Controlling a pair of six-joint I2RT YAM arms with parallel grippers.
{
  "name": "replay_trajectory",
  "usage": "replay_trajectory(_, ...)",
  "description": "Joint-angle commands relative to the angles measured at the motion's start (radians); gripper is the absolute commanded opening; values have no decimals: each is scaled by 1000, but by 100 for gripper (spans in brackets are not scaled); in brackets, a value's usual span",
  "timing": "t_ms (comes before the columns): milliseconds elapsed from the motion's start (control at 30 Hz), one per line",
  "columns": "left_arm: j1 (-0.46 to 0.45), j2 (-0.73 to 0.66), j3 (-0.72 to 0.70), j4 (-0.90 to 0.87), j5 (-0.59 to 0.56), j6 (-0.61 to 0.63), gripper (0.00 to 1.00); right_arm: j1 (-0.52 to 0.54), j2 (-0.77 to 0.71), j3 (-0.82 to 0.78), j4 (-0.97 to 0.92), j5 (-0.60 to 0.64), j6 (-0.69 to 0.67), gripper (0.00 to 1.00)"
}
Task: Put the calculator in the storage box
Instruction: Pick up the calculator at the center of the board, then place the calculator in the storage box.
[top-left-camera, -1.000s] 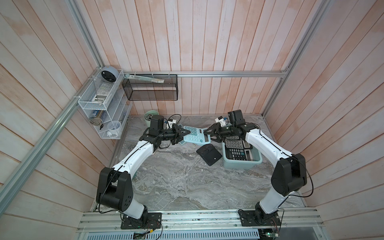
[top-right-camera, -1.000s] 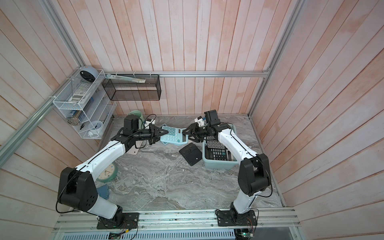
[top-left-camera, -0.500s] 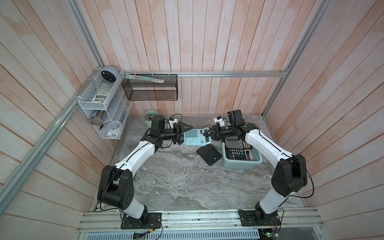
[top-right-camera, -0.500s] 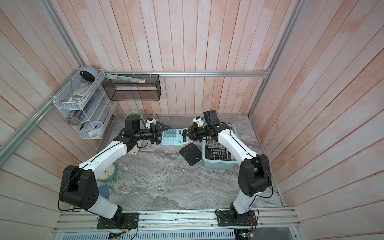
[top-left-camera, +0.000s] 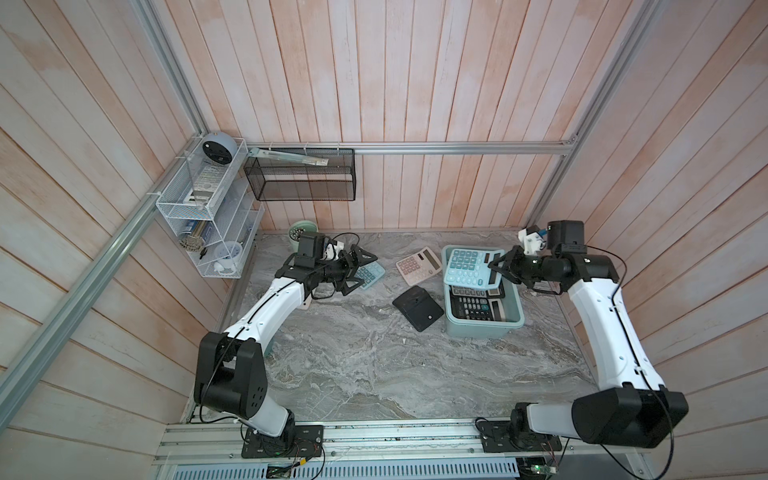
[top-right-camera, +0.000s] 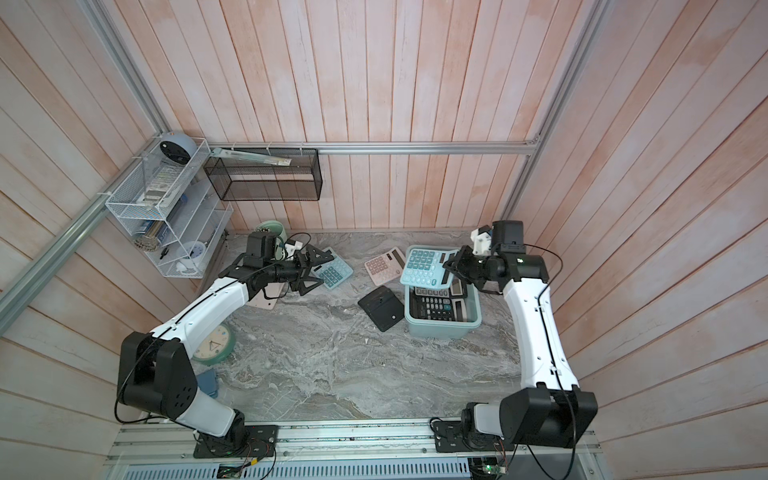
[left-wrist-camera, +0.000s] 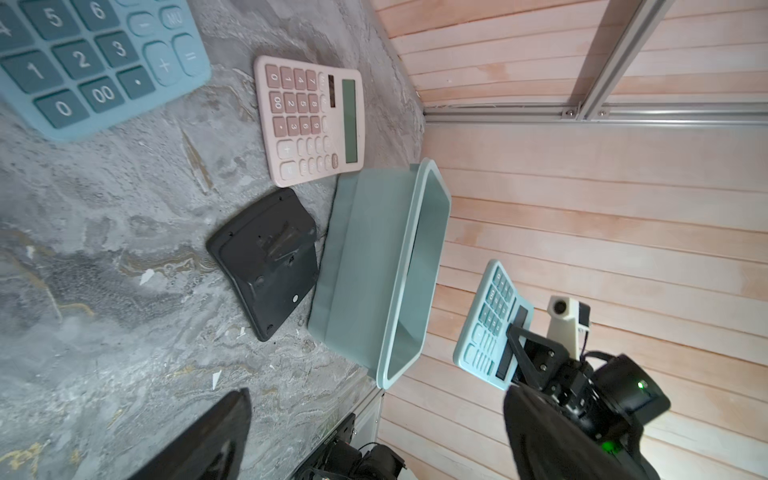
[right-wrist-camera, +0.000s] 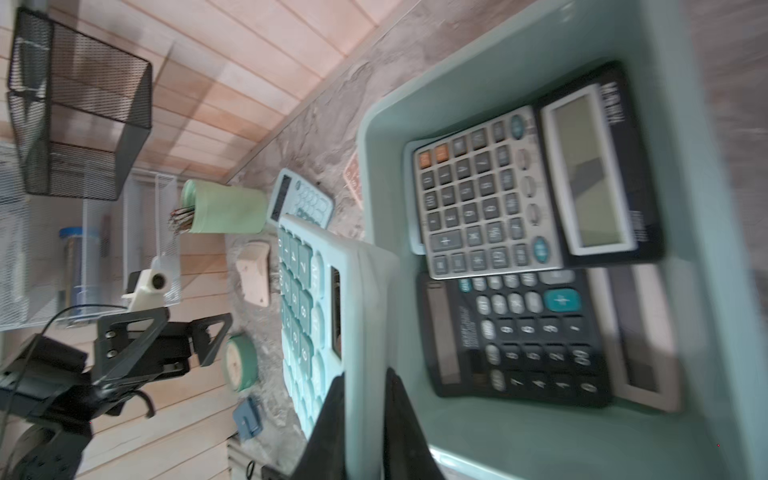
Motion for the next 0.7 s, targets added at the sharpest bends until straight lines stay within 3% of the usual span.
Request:
replay_trajectory(0,13,-15,19,-39,-31,40,100,-18,-10,20,-168,150,-155,0)
replay_trajectory(200,16,-23,34,-77,-77,77,100,-31,37,34,-227,241,-225,0)
replay_trajectory(667,15,-21,42,-168,-129,142,100,-25,250,64,-332,216,-319,0)
